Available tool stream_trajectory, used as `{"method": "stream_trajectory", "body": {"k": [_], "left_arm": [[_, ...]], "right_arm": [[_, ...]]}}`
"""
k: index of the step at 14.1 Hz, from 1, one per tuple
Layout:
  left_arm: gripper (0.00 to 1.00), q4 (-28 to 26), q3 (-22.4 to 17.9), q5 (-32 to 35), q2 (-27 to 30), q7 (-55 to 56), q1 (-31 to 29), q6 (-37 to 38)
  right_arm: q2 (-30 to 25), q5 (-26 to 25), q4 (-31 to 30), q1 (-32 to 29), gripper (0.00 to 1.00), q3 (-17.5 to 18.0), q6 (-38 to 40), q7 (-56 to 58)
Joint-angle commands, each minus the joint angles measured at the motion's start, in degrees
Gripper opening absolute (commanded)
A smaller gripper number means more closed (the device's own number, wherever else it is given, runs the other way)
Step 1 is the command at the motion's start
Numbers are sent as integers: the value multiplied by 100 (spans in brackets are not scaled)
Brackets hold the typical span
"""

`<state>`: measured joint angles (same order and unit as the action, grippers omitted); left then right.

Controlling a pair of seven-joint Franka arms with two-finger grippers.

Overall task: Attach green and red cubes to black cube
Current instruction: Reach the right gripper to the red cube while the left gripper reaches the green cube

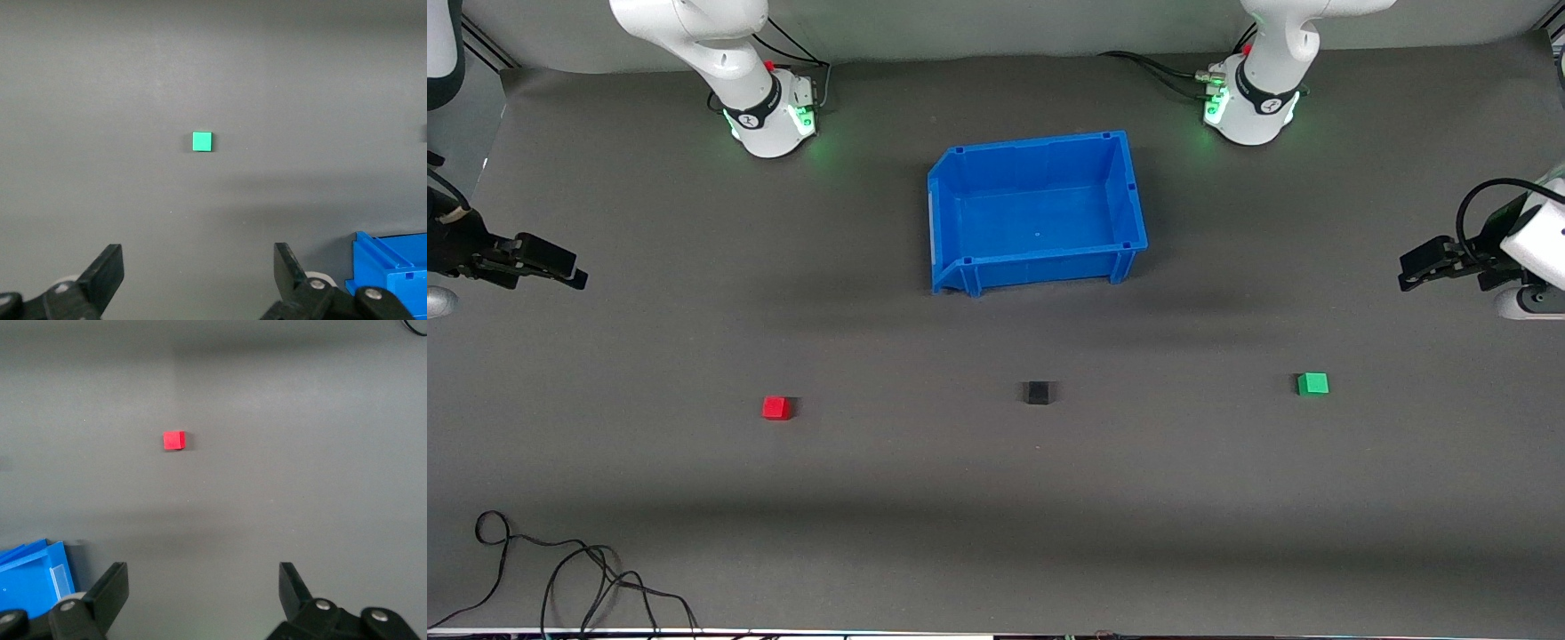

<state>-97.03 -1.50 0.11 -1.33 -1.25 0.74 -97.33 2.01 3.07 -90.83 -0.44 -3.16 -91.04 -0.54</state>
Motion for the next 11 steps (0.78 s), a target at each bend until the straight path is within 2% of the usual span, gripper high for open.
{"method": "stream_trajectory", "body": {"k": [1,7,11], "left_arm": [[100,88,-9,77,-26,72,40,109],[100,79,-26,-27,-166,186,-4,48],[100,-245,-17,-81,-456,468,-162,-180]], "right_arm": [[-43,-70,-31,52,100,-18,-10,19],[-8,-26,30,52,100,-9,-1,-357],[413,140,513,96,100,26,-19,-3340]]}}
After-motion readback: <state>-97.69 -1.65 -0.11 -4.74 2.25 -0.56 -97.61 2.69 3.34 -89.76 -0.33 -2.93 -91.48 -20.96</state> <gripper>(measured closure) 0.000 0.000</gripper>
